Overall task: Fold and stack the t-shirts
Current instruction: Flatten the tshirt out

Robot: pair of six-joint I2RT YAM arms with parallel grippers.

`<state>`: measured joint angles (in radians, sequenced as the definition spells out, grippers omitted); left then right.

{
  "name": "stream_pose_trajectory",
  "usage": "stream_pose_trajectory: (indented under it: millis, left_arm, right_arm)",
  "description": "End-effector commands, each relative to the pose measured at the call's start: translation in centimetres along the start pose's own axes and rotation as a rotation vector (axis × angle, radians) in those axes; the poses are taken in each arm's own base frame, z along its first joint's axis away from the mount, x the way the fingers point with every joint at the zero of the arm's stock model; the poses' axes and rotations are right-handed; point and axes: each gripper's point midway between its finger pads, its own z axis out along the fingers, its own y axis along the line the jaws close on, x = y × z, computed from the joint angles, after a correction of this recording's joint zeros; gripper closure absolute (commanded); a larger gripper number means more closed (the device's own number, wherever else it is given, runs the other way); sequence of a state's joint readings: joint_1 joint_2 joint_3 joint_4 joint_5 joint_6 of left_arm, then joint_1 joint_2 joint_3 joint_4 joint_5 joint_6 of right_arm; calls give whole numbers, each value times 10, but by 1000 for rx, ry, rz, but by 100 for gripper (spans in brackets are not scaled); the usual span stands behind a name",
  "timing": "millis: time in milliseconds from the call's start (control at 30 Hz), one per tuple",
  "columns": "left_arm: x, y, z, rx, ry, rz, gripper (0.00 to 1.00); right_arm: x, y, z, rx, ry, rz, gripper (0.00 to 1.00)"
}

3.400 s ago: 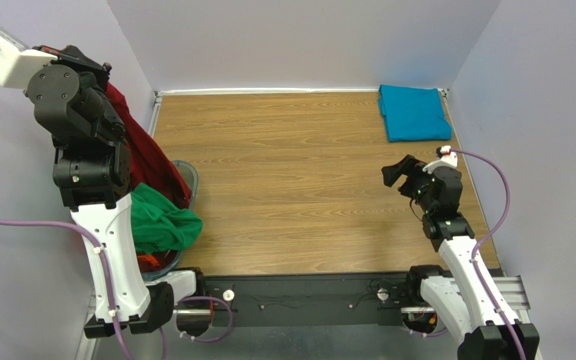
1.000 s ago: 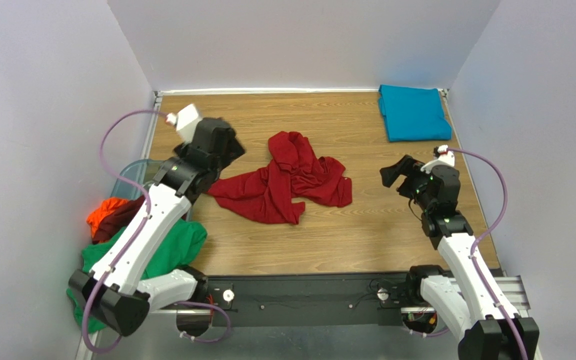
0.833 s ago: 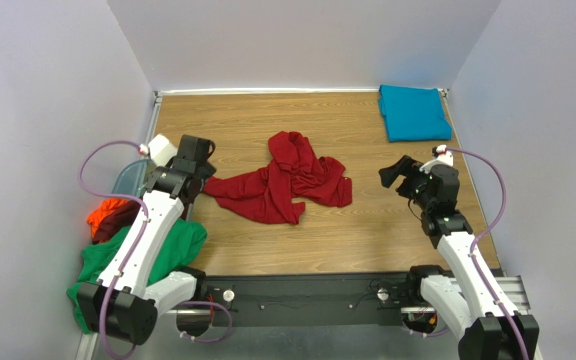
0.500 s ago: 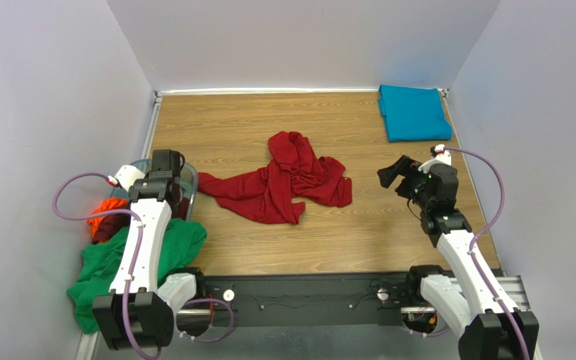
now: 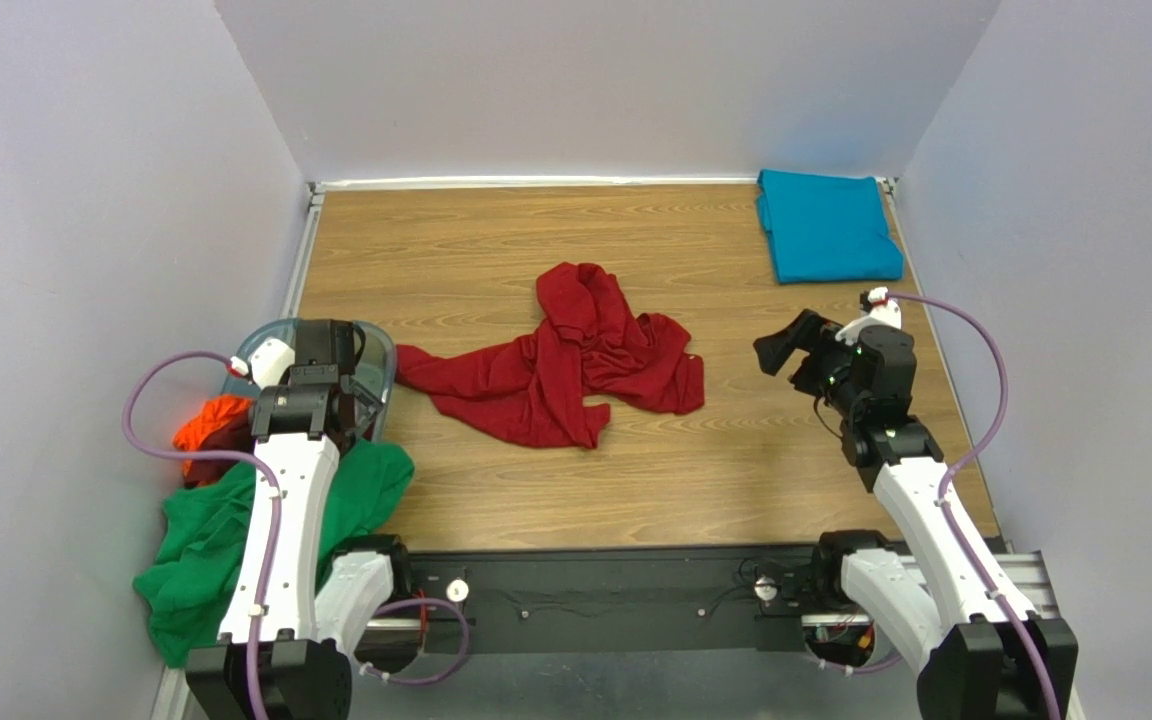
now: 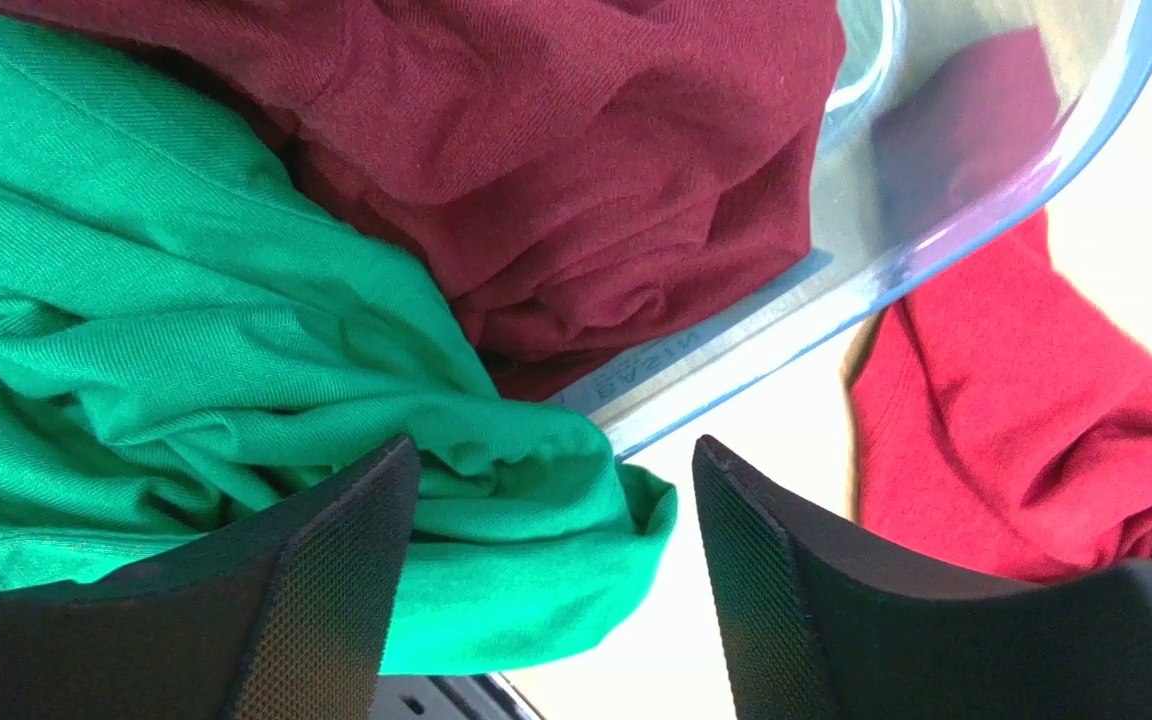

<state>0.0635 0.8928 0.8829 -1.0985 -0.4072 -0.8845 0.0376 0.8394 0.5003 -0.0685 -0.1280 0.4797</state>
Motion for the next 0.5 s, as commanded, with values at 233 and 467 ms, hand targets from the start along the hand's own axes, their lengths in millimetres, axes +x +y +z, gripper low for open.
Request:
stream_pose_trajectory:
  millis: [233,467]
  left_arm:
    - [16,3,20,-80,98,77,34]
    - [18,3,24,-83,104,121,63]
  right_arm:
    - [-11,1,0,13,-31,3,0]
    - [-14,-4,0,44,-47,9,0]
